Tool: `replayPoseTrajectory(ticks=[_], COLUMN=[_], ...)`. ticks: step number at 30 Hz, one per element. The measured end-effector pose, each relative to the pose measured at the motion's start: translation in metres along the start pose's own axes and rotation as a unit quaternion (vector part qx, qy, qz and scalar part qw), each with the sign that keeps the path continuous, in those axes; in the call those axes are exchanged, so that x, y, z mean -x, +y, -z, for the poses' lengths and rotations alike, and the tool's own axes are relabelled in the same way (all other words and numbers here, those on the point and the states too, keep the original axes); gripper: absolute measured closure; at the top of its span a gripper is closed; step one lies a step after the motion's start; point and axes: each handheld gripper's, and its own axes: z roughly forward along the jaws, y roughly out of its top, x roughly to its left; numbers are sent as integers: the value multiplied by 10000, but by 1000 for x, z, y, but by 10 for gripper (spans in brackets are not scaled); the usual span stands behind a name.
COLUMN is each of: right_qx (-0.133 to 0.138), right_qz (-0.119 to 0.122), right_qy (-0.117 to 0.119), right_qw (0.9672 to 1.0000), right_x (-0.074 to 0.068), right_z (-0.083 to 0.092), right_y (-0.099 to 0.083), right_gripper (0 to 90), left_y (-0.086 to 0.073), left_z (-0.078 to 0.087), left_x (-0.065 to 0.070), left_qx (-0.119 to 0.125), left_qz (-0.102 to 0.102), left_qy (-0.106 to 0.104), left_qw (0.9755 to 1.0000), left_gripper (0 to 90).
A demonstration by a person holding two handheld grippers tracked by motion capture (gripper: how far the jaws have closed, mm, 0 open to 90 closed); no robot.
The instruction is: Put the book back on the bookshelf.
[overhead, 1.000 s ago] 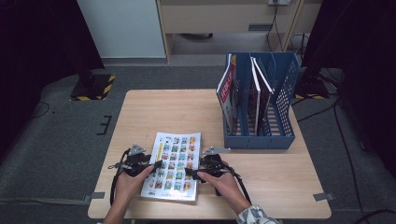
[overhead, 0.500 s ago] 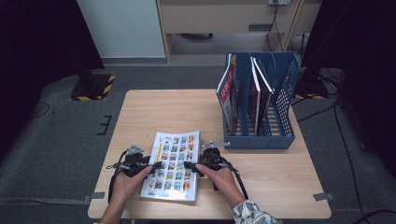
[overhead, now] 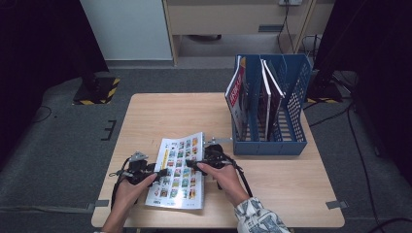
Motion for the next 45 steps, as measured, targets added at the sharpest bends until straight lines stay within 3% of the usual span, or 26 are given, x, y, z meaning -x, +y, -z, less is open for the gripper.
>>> replayPoseTrajectory(ticks=[14,21,31,38,45], right_qx=[-238,-199,-42,74,257], right_qz=[136,129,-225,4,370], right_qy=[-194,-354,-595,-780,-911], right_qw=[9994,9991,9980,9969,9948], right_x=[-9,-6,1,-3,-11], right_z=[-12,-17,-17,-10,-6], right_y=[12,15,23,33,41], right_gripper=[304,400,631,689,697], left_y=[1,1,3,6,9], left_z=[-3,-3,-4,-9,-10], left_x=[7,8,11,14,17], left_qx=[-37,-81,-144,-60,-25], left_qz=[-25,-1,-1,-65,-70], left_qy=[-49,-44,-87,-146,-235], left_qw=[10000,10000,9999,9999,9997], left_gripper=[362,363,361,331,230])
